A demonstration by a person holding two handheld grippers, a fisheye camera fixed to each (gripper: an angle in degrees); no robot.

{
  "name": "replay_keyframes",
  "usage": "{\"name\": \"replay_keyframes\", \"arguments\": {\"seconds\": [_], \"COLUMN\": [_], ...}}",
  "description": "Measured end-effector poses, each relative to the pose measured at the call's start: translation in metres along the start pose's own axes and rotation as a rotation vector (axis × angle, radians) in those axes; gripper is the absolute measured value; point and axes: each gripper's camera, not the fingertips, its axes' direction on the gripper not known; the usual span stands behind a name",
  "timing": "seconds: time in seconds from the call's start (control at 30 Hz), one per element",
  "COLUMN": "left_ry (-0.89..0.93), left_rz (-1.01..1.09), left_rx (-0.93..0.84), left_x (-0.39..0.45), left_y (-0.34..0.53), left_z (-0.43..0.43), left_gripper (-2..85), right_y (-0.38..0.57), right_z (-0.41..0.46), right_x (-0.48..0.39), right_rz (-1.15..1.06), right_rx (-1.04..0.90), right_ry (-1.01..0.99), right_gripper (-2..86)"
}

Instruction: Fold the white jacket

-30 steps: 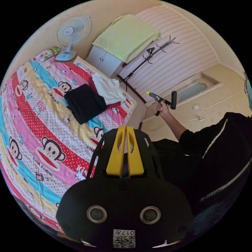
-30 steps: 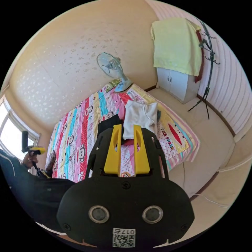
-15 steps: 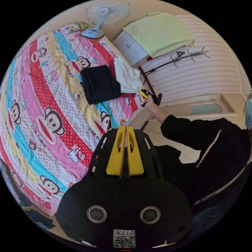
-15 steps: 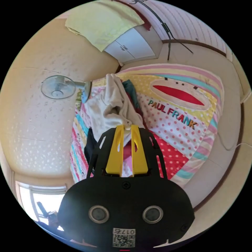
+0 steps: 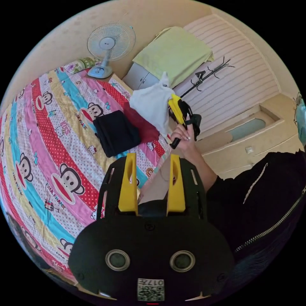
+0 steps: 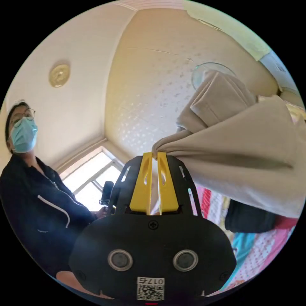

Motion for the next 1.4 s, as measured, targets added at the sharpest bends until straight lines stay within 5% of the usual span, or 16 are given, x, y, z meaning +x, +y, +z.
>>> {"name": "replay_keyframes", "arguments": {"seconds": [0.33,0.5,0.93,1.17,1.23,1.4], "left_ry": [-0.082,-0.161,0.198,0.322,0.371,0.727], "left_rz": [0.093,-0.035,0.453,0.923,0.942,0.977], "left_rx": [0.164,0.378,0.654,0.642,0.700,0.983], "left_x": [0.000,-0.042,-0.083,-0.092,-0.107,-0.168], "left_y": [0.081,0.170,0.324,0.379,0.388,0.416], "left_z": [-0.079,-0.159,-0.330,-0.413,-0.424,-0.444], "left_gripper": [20.4,14.7,8.2,7.6,7.9,8.2], "right_y": [-0.009,0.027,0.082,0.039,0.024,0.018], "right_z": [0.162,0.192,0.233,0.153,0.131,0.137], "right_x": [-0.172,-0.187,-0.302,-0.266,-0.238,-0.201], "right_rz": [-0.324,-0.177,-0.498,-0.377,-0.250,-0.106], "right_rx": [-0.508,-0.409,-0.677,-0.312,-0.206,-0.342], "right_ry": [-0.271,-0.420,-0.756,-0.739,-0.579,-0.372], "right_gripper": [2.5,2.1,1.0,0.8,1.0,3.0]}}
